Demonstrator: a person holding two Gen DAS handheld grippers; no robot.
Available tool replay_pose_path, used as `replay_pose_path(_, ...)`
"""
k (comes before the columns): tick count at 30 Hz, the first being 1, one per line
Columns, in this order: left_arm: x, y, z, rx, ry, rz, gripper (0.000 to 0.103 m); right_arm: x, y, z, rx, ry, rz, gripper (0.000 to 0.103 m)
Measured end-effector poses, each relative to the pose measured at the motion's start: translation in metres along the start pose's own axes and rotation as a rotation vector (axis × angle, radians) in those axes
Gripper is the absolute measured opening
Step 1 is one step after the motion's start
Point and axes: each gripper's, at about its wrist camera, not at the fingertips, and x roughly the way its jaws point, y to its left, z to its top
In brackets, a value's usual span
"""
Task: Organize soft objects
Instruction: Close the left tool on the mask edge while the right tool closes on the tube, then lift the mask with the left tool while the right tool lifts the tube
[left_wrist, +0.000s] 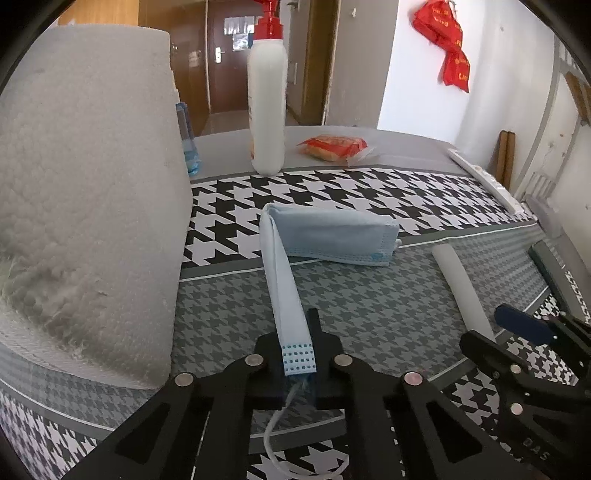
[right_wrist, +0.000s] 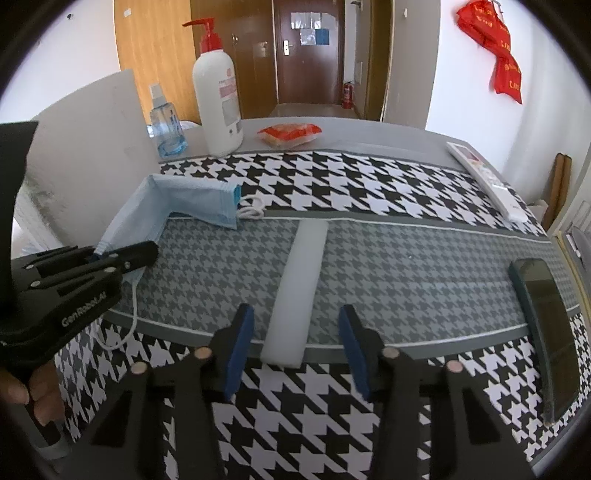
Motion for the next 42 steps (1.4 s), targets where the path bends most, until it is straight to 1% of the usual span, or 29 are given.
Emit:
replay_pose_path(3,-0.002,-0.001,0.000,0.008,-0.007,-0.011,0.006,0.001,0.001,0.001,-0.001,0.002,-0.012,0.044)
replay_pose_path(5,-0.005,-0.002,-0.001,0.013,-0.017,-0.013,0.005,0.002,0.002,0.001,-0.002,0.004,-0.019,0.043)
replay_pose_path(6,-0.006,-0.003,-0.001,0.015,-0.020,-0.015,0.005,0.002,0.003,0.001,-0.005,0.004,-0.027,0.041)
replay_pose_path(7,-0.006,-0.003,-0.001,0.015,-0.020,-0.015,0.005,0.004,0.005,0.002,-0.009,0.005,-0.031,0.037)
replay_pose_path(10,-0.007,-0.002,-0.002,0.012,-0.023,-0.017,0.005,0.004,0.007,0.003,-0.012,0.006,-0.029,0.030)
replay_pose_path(13,-0.009,-0.003,-0.002,0.015,-0.033,-0.015,0.005,0.005,0.010,0.003,-0.018,0.007,-0.039,0.029)
replay_pose_path(16,-0.011,-0.003,-0.003,0.018,-0.035,-0.024,0.005,0.004,0.007,0.003,-0.005,0.009,-0.028,0.026)
replay_pose_path(18,-0.012,-0.003,-0.003,0.024,-0.044,-0.024,0.005,0.004,0.005,0.003,0.013,0.008,-0.021,0.024)
replay_pose_path(22,-0.015,-0.003,-0.003,0.018,-0.060,-0.018,0.005,0.002,0.007,0.002,-0.005,0.000,-0.028,0.023)
replay_pose_path(28,-0.017,-0.002,-0.002,0.017,-0.073,-0.019,0.005,-0.001,-0.004,0.001,0.050,-0.003,0.017,0.019)
replay_pose_path(31,-0.020,-0.003,-0.002,0.017,-0.086,-0.012,0.005,-0.004,-0.004,0.000,0.050,-0.008,0.016,0.019)
replay_pose_path(36,-0.023,-0.004,-0.002,0.018,-0.095,-0.022,0.005,-0.014,-0.003,0.001,0.045,-0.033,0.025,0.019)
replay_pose_path(42,-0.032,-0.008,-0.004,0.034,-0.112,-0.030,0.005,-0.019,-0.001,0.003,0.044,-0.042,0.020,0.019)
